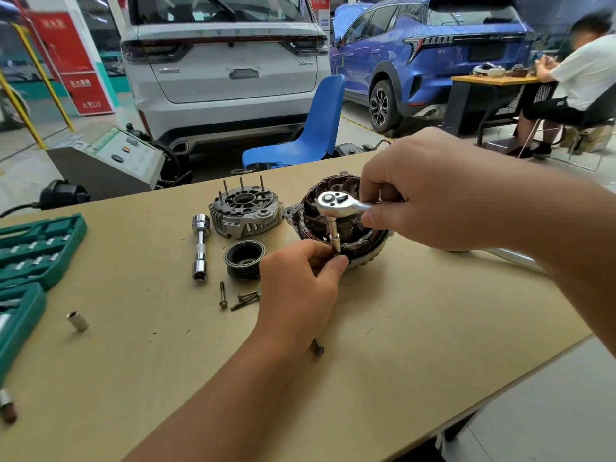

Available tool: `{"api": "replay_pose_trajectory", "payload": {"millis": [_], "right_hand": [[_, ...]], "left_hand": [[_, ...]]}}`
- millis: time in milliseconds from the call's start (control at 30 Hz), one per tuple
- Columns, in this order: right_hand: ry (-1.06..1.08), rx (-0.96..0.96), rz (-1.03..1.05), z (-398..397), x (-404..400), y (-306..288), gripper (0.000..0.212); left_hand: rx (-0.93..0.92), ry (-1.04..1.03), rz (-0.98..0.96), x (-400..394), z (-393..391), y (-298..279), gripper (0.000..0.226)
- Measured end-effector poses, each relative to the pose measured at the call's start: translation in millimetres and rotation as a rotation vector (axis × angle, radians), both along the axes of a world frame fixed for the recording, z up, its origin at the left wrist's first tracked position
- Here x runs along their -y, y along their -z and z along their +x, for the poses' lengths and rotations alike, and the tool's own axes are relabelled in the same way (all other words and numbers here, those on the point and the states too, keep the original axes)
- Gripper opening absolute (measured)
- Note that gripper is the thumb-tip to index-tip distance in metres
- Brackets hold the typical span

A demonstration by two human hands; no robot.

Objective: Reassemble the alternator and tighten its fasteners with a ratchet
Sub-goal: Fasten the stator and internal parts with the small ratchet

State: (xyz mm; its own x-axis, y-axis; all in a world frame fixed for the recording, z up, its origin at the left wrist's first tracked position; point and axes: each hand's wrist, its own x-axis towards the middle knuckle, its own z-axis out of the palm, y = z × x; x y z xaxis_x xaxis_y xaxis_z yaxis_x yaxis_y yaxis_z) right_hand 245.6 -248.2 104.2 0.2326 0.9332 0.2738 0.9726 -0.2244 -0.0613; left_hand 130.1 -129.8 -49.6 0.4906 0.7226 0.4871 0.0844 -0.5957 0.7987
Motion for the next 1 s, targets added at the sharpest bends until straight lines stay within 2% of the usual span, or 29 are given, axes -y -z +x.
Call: {"api": "replay_pose_trajectory", "payload": {"millis": [233,333,600,767,900,1000], "right_hand": [[-0.047,0.034,-0.046,-7.4,-2.9,-1.9,0.013],[-0.061,0.067,-0.1,-12.3,-4.6,-3.7,0.018],[-0.073,0.243,-0.199,-26.2,-10.5,-6.7,0.016],[-0.08,0.254,-0.218,-25.8,-13.0,-8.7,0.016],[-0.082,0.261,-0.217,-24.8,-12.9,-8.5,0.017],[-0.1,0.312,-0.236,-29.1,-16.0,-2.1,0.016]], "left_hand": [[-0.028,-0.033,0.013,-2.0,1.3,-1.6,0.004],[-0.029,-0.059,0.05,-2.8,1.7,-2.0,0.005],[-0.056,-0.05,0.08,-3.4,1.4,-3.1,0.013],[-0.081,-0.042,0.158,-4.1,2.8,-4.8,0.013],[0.048,-0.07,0.194,-0.7,1.6,-7.4,0.013],[0.195,-0.025,0.09,-0.5,1.8,-7.5,0.014]]}}
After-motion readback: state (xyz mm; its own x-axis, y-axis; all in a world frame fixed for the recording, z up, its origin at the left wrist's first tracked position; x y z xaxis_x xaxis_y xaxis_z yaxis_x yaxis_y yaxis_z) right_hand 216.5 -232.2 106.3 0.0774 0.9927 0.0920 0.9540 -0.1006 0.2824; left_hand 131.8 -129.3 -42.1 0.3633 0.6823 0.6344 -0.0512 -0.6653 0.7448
